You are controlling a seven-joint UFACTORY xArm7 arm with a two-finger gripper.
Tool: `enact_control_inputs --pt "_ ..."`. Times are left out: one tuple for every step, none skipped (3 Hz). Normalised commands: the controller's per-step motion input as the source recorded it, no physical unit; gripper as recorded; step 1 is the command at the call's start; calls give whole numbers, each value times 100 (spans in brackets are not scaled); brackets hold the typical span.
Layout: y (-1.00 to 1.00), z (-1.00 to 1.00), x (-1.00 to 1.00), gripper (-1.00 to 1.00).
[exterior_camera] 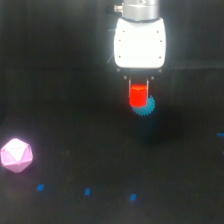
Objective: Pick up the red object from the table
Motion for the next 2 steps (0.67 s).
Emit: enact_control_inputs --pt "15 -85 19 -100" --pt "-32 0 6 -100"
